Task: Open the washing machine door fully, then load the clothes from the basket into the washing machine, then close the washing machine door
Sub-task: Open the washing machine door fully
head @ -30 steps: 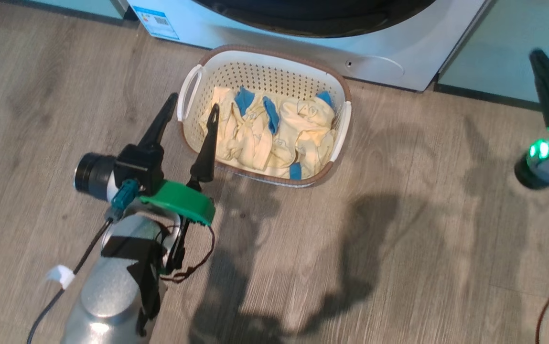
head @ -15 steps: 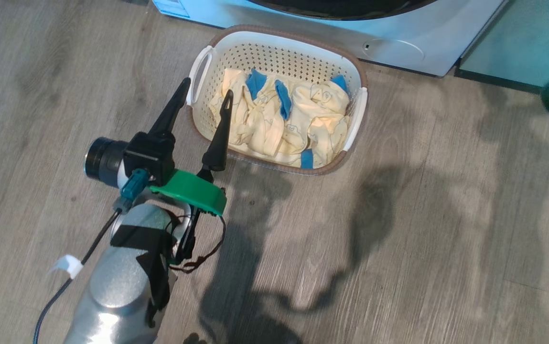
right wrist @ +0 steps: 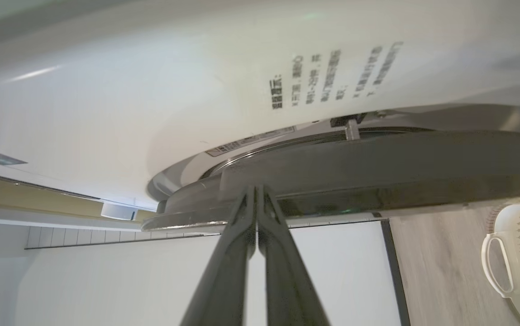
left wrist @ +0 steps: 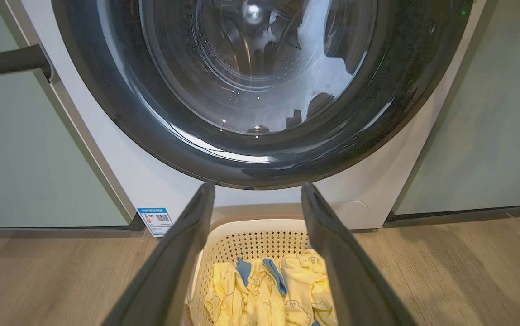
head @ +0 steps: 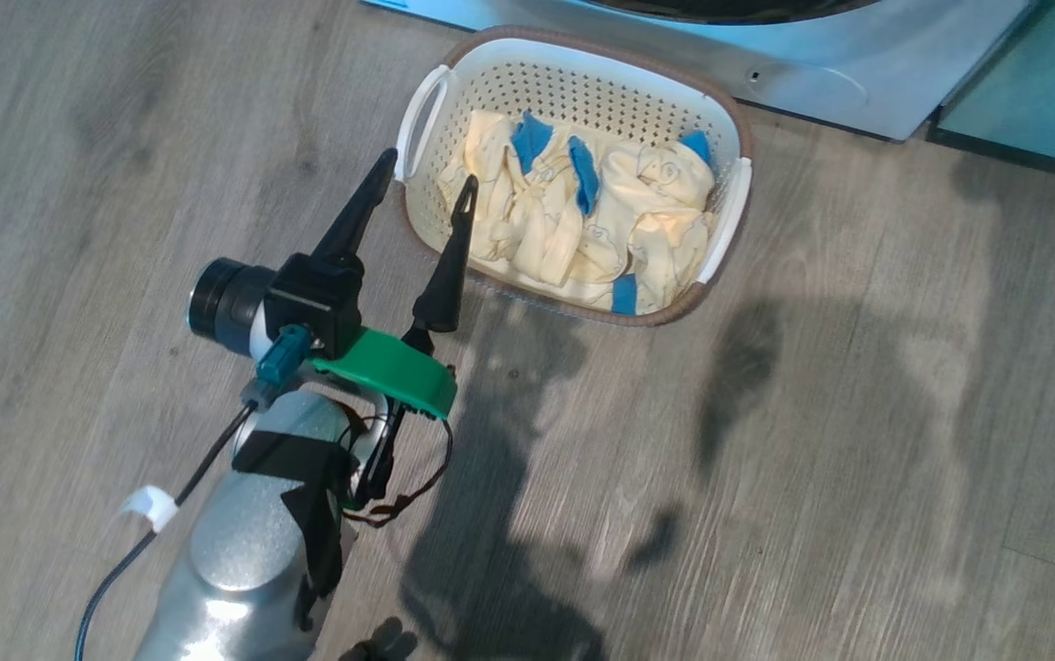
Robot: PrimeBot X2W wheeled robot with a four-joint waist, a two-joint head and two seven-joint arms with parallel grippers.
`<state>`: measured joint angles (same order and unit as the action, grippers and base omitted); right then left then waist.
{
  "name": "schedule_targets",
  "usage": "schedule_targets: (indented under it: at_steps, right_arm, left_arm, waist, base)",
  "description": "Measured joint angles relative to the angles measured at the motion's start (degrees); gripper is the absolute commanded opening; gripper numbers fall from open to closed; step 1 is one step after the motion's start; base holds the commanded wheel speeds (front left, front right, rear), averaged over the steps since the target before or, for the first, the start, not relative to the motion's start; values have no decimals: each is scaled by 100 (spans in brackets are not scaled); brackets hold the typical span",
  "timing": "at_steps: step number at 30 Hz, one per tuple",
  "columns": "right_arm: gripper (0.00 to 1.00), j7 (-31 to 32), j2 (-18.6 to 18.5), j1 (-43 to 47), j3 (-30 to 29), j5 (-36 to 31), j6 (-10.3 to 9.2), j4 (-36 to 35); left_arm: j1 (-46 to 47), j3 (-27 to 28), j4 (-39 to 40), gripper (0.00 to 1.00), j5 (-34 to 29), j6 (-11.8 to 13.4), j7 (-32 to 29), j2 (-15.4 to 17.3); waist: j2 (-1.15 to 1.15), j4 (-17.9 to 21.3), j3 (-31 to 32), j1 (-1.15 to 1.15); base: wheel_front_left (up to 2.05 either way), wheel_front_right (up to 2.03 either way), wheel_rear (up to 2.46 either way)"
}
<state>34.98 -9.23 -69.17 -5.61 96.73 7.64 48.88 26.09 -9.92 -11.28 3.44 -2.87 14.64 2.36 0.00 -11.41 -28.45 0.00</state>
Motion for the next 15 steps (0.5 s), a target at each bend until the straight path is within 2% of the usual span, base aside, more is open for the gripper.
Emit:
schedule_targets:
  at_steps: [15]
  right_arm:
    - [0, -255, -152, -1011, 181, -149, 0, 921]
  left_arm:
    - [109, -180, 56, 100, 65, 53, 0, -43]
  waist:
    - [0, -279, -245, 0]
  base:
    - [0, 0, 0]
